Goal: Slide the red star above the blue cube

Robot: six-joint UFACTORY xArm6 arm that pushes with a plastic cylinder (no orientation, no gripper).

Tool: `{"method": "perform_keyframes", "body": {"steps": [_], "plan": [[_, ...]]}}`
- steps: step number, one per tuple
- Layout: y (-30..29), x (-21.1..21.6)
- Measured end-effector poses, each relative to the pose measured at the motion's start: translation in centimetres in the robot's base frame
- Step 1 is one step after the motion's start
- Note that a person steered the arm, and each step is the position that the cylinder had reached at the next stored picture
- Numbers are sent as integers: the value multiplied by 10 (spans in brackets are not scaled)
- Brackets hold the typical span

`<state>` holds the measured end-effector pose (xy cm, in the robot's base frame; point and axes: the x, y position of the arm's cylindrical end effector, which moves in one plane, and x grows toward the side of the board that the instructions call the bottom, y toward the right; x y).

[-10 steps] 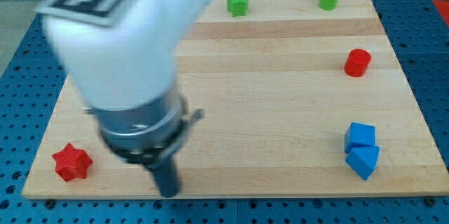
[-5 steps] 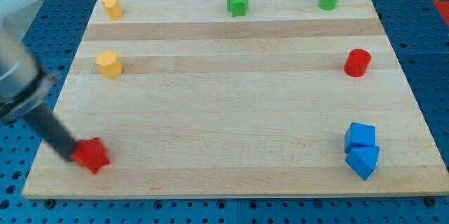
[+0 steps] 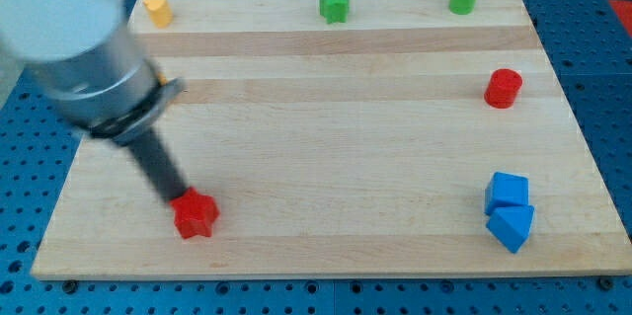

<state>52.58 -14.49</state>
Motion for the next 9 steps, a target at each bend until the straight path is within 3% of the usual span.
{"method": "perform_keyframes", "body": {"steps": [1, 3, 4, 5, 7, 8, 9], "plan": [[47, -25], [-73, -10], [-101, 36], [-73, 65], [112, 18], [165, -1], [146, 15]]}}
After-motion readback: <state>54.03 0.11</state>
